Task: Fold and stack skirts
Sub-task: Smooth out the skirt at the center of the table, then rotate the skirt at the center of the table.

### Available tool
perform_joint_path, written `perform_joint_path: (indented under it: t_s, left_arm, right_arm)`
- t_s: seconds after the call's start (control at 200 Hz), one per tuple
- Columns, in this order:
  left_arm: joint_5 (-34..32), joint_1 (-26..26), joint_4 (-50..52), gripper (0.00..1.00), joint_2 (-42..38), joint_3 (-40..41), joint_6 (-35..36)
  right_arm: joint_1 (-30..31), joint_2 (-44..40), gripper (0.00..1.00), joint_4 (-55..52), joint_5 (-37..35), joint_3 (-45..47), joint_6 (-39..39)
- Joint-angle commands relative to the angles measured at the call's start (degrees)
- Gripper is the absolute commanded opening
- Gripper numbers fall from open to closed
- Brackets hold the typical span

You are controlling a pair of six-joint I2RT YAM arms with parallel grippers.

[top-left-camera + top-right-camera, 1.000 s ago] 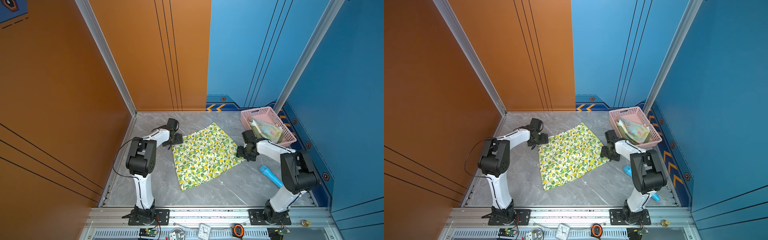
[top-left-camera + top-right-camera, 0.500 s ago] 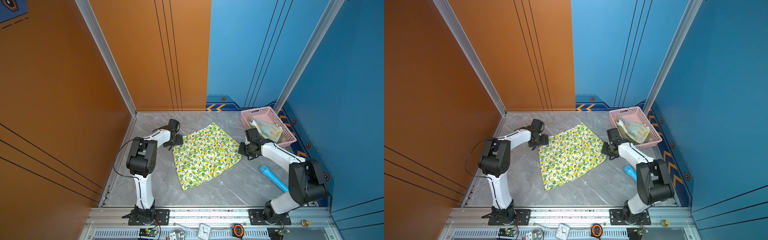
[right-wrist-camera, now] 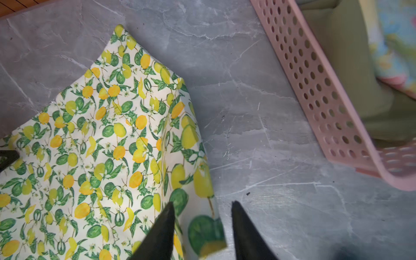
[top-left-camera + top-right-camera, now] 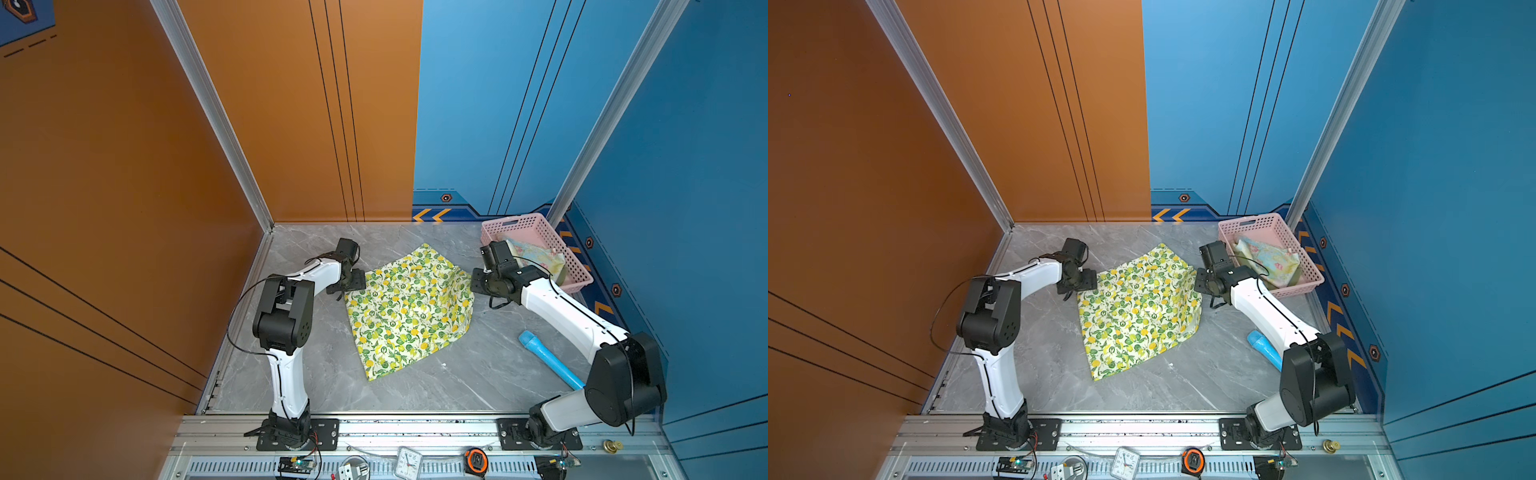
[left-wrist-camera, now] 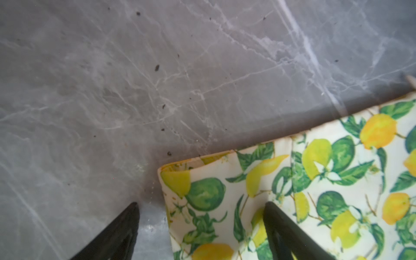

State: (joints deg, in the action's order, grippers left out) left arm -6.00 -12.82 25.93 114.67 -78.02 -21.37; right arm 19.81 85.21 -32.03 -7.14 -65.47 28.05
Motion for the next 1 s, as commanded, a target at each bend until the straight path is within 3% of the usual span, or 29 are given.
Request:
perform_joint_path:
  t_s: [0.0,0.215,0.566,0.856,0.996]
  left_arm:
    - [-1.0,-0.4,0.8,0.87,-0.4,0.4,0.9]
    - [-1.3,-0.3,0.9,0.87,-2.2,0.7,1.0]
    - [-1.6,1.3,1.4,0.87,-2.2,1.9,1.2]
    - [-0.7,2.5,1.4,0.47,-2.4,2.9,1.1]
    - [0.0,2.7,1.5,0.21,-2.6,3.2,0.9]
  right_arm:
    - [-0.6,-1.3,0.80,-4.4,-5.7,-0.8,-0.9]
    - [-1.4,-0.1,0.84,-4.2,-4.2,-2.4,-1.9]
    - [-2.0,9.1,0.80,-1.4,2.5,-4.5,-2.6]
    - [0.0,21.5,0.78,-0.1,5.8,-12.7,-5.4]
    - [0.2,26.9,0.78,0.7,6.7,-17.6,-6.9]
